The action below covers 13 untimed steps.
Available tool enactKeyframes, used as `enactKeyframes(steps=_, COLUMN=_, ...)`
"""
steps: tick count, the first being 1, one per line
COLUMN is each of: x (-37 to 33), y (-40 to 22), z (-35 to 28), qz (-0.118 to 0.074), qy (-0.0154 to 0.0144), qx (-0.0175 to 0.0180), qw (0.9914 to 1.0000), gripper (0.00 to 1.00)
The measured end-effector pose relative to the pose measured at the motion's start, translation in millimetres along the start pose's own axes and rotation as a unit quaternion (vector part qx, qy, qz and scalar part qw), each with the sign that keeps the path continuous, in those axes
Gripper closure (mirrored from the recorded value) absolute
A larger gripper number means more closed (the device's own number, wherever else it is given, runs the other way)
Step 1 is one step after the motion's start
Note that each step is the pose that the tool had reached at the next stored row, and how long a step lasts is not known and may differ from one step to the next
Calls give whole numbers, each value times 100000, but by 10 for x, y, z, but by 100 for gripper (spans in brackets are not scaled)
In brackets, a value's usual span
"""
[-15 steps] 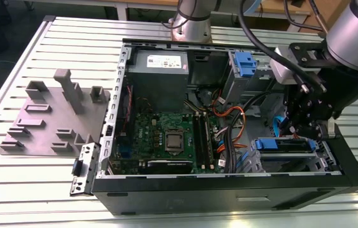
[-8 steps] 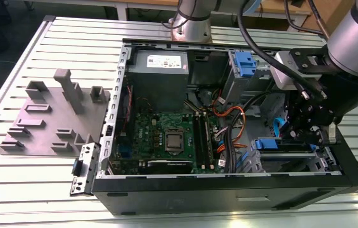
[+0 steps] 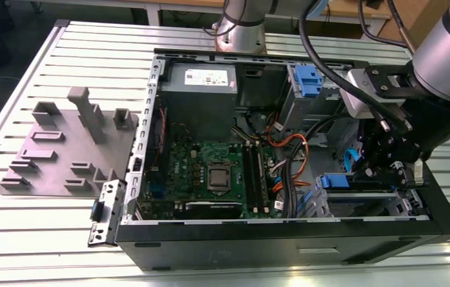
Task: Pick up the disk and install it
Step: 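Insert the second disk wire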
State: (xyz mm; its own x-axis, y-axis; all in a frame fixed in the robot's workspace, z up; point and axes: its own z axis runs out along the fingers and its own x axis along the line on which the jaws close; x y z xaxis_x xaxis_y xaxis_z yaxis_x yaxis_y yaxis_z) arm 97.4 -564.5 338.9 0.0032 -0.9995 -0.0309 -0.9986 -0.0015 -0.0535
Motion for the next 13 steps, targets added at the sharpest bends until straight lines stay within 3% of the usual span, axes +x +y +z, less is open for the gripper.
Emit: enactKeyframes(steps=13, x=9, y=-15, z=23, qz=-4, qy=12, qx=22, qw=100000, gripper=84)
